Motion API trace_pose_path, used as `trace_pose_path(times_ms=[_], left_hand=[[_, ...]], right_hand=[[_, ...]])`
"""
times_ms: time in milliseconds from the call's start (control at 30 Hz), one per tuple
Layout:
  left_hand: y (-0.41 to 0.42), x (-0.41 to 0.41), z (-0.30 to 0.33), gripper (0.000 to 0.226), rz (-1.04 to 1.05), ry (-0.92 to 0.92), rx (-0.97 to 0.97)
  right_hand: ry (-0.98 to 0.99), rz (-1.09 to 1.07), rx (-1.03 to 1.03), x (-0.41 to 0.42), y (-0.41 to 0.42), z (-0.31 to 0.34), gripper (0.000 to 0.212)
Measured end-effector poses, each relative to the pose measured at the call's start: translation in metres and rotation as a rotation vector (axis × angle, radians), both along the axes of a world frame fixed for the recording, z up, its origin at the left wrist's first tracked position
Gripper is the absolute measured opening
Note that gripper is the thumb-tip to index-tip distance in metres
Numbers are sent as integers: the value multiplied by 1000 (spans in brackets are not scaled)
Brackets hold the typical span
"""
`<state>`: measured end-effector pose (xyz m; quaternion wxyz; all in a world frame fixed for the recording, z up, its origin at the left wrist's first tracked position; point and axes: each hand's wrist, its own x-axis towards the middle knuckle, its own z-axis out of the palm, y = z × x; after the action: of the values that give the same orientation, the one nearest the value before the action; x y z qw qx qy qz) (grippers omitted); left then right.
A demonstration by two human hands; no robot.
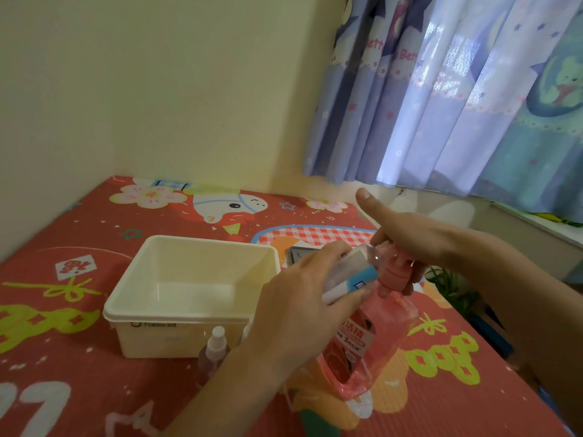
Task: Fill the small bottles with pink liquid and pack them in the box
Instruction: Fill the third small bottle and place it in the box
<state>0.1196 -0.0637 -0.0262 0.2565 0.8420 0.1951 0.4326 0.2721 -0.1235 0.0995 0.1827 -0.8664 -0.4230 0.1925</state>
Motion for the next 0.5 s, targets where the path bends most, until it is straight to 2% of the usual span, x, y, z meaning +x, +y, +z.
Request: trace_pose_path(times_ms=[67,200,300,433,500], left_hand=[[-1,0,2,47,6,-3,5],[1,0,-1,48,12,7,2],[1,0,-2,48,-13,35,-18],[-1,0,0,47,-34,6,-36],[-2,0,1,46,-16,-5,-19]], right_hand=[[4,-4,-3,0,1,1,112],[-138,-16,104,-1,6,-15,88],[-141,-20,132,-2,5,-16,84],[-36,-26,7,-1,-1,0,104],[-7,-27,7,0,0,1,110]])
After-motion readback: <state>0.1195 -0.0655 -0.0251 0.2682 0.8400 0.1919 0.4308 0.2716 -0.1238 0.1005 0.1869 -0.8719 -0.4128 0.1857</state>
